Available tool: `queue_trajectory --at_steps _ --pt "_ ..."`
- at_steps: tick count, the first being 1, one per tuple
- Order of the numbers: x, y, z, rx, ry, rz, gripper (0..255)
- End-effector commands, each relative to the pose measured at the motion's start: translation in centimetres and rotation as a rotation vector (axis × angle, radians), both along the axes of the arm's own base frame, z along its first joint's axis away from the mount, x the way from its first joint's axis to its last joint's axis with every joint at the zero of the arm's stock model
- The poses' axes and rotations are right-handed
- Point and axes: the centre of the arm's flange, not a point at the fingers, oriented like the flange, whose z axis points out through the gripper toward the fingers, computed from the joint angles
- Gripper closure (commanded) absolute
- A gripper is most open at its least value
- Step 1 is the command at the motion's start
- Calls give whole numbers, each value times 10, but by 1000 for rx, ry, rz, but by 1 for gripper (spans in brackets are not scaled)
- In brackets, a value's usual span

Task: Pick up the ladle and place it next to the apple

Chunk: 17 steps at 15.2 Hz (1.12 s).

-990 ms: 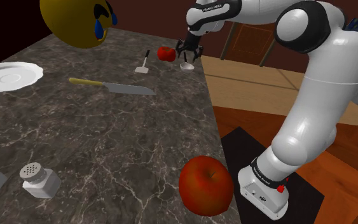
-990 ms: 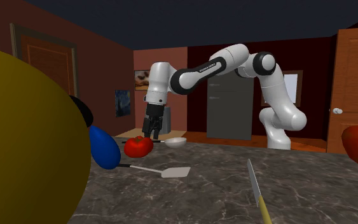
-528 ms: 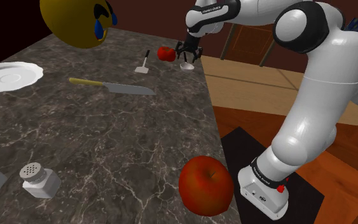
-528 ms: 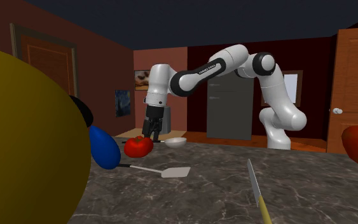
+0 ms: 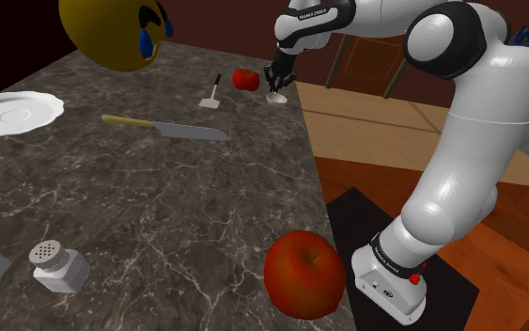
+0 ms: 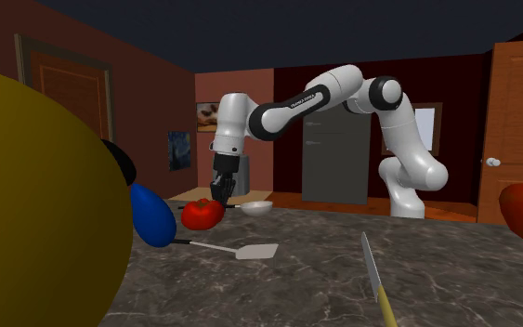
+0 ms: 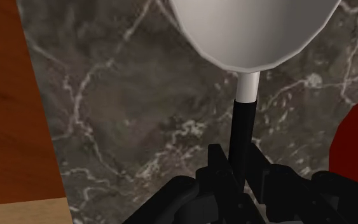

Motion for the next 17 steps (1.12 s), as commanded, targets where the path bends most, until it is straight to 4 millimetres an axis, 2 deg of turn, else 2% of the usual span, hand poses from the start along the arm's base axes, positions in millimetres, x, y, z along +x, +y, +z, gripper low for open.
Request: queue_trajectory --at_steps 1,3,17 --pt "0 1 -1 1 2 1 255" --pt "0 1 -1 1 2 1 255" --pt "0 1 73 1 2 1 255"
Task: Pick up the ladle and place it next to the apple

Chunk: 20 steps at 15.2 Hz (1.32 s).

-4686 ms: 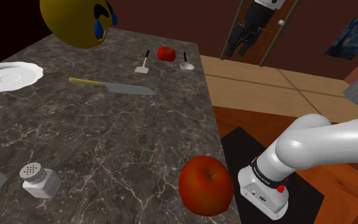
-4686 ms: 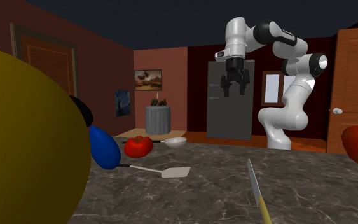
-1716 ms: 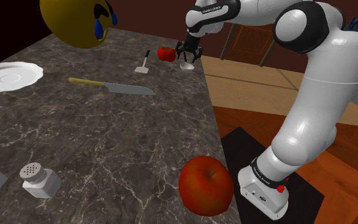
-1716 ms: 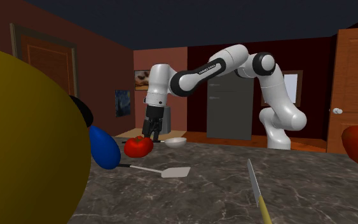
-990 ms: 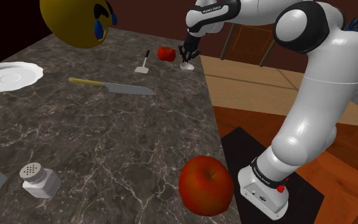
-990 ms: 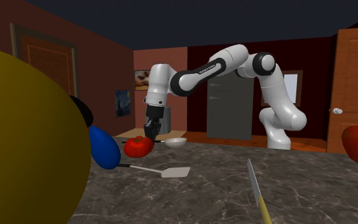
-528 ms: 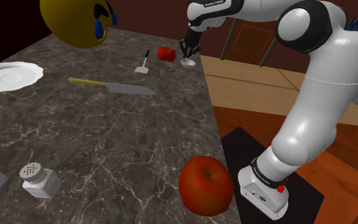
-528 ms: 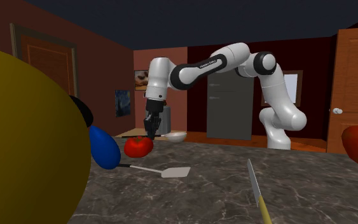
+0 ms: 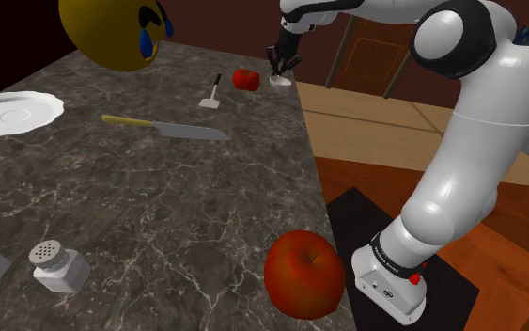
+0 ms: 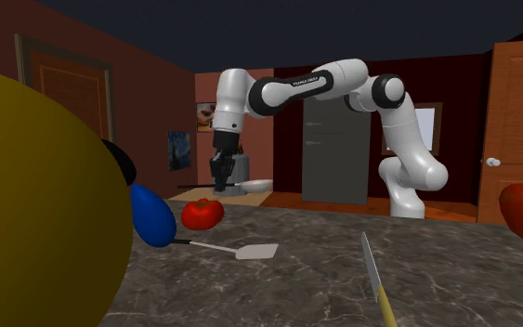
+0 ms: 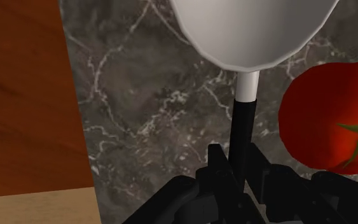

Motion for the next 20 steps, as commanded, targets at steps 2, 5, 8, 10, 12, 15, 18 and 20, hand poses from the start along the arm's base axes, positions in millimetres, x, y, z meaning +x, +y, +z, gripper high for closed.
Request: queue_trajectory --at_steps 2,5,8,10,12,15,18,20 --pt "-1 0 17 0 0 0 255" --pt "-1 0 32 0 0 0 255" --pt "-1 0 48 0 0 0 255" --pt "-1 0 59 0 0 0 255" --pt "-1 0 69 0 0 0 255" --pt "-1 0 85 0 0 0 255" --pt "-1 0 101 0 0 0 255" --pt "-1 0 112 0 0 0 255"
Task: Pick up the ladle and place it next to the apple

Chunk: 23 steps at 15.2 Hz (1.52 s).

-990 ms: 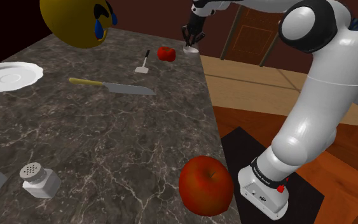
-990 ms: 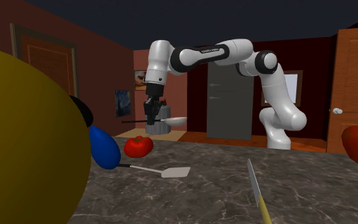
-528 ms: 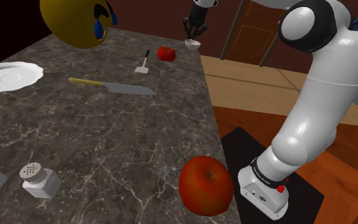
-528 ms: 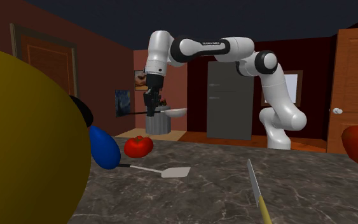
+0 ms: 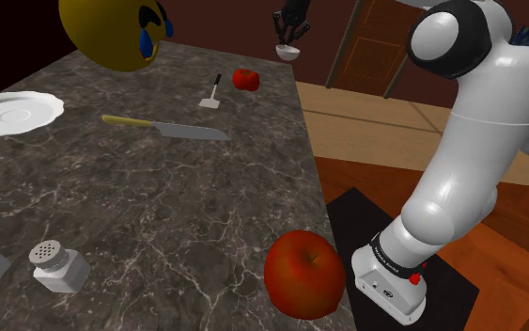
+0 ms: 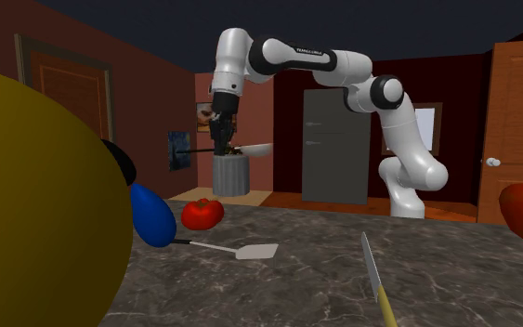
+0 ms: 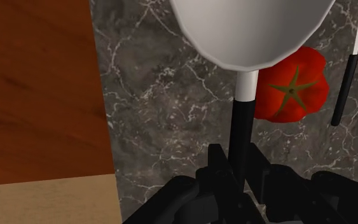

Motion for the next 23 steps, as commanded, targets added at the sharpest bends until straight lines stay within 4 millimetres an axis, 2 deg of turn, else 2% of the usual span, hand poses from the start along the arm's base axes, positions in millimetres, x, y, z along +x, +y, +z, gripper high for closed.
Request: queue_trajectory --at_steps 1,6,23 --pt "0 0 10 0 0 0 255" --pt "0 0 34 0 0 0 255" --pt "-141 174 34 0 0 0 255"
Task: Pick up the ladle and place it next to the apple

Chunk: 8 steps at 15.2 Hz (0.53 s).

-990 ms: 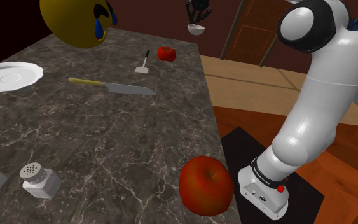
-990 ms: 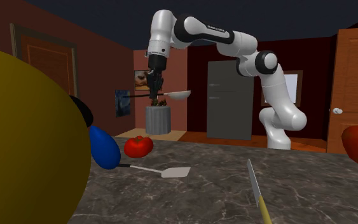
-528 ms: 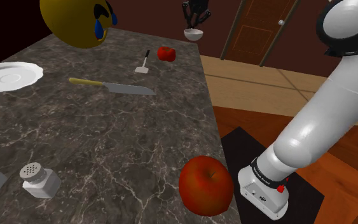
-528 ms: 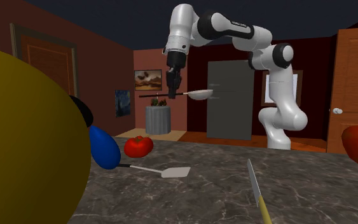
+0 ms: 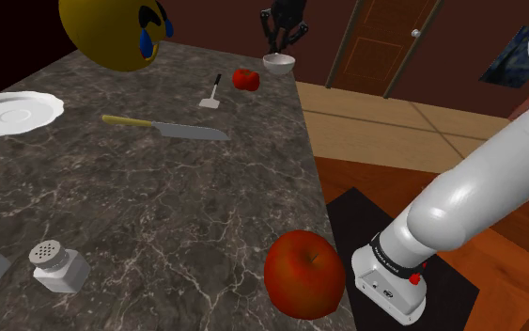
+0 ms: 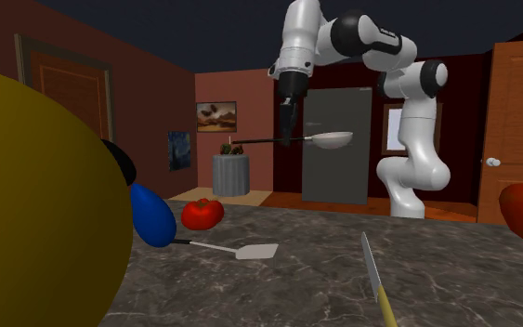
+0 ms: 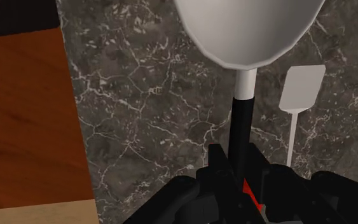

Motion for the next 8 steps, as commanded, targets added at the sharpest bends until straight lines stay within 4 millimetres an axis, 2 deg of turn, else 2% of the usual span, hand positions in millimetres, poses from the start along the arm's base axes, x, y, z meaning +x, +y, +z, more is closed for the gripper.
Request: queue_trajectory --at_steps 1,8 --pt "-19 22 2 0 0 -1 255" --pt "-77 94 2 0 0 -1 255"
